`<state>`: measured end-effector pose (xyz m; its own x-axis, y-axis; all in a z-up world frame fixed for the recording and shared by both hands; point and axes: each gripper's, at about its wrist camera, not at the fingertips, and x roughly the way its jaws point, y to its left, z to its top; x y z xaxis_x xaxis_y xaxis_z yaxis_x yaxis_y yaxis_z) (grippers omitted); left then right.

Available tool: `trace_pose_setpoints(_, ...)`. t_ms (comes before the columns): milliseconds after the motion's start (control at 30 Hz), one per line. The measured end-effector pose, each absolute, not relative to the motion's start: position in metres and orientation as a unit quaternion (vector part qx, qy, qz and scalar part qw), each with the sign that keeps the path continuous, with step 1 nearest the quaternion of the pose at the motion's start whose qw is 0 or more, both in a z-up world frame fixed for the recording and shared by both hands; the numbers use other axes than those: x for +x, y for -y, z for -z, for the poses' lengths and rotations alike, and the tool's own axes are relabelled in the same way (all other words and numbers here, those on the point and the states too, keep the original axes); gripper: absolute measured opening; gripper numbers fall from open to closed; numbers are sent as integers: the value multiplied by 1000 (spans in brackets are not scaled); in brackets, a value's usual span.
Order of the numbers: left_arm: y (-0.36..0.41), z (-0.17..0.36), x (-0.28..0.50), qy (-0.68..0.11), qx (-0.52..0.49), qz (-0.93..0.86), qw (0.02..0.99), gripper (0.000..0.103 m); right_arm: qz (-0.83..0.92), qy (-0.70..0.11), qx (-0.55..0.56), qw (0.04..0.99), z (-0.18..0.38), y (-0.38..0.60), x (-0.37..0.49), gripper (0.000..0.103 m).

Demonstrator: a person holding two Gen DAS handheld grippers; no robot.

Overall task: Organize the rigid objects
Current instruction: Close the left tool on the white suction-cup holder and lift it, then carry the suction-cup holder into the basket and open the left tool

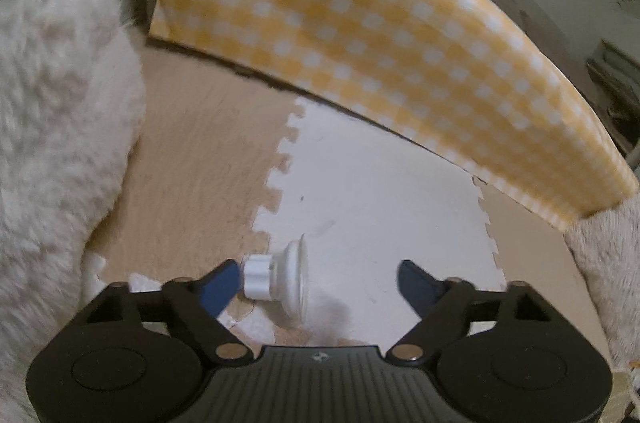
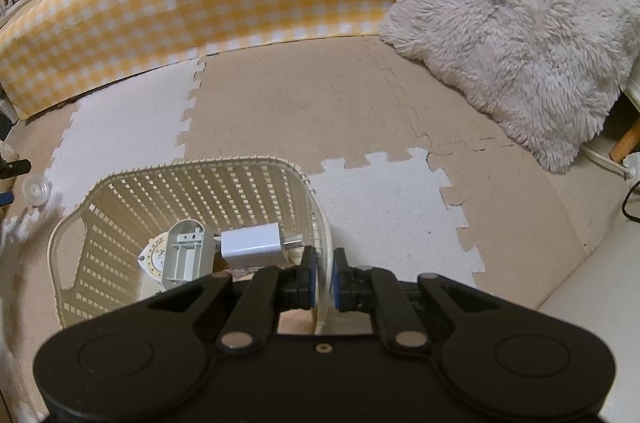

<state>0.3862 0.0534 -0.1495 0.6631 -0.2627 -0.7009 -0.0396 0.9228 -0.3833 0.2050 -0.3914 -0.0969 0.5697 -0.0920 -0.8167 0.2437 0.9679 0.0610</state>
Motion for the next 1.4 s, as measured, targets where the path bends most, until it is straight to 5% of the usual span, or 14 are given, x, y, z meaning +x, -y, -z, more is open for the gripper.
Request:
trace_pose_setpoints(200,-58,165,389,-413,-201,53,886,68,95,-454,80,882,97,390,205,9)
trace_pose_setpoints(433,-67,172,387,-420,-206,25,884,34,95,-454,78,882,97,390,205,9)
trace_pose_setpoints(800,-60,154,379,-407,-208,36,888,33,95,-454,81,882,97,391,206,9)
trace_pose_setpoints(1400,64,62,313,-367,-113,230,894,33,94,-453,90,882,98,394,205,8)
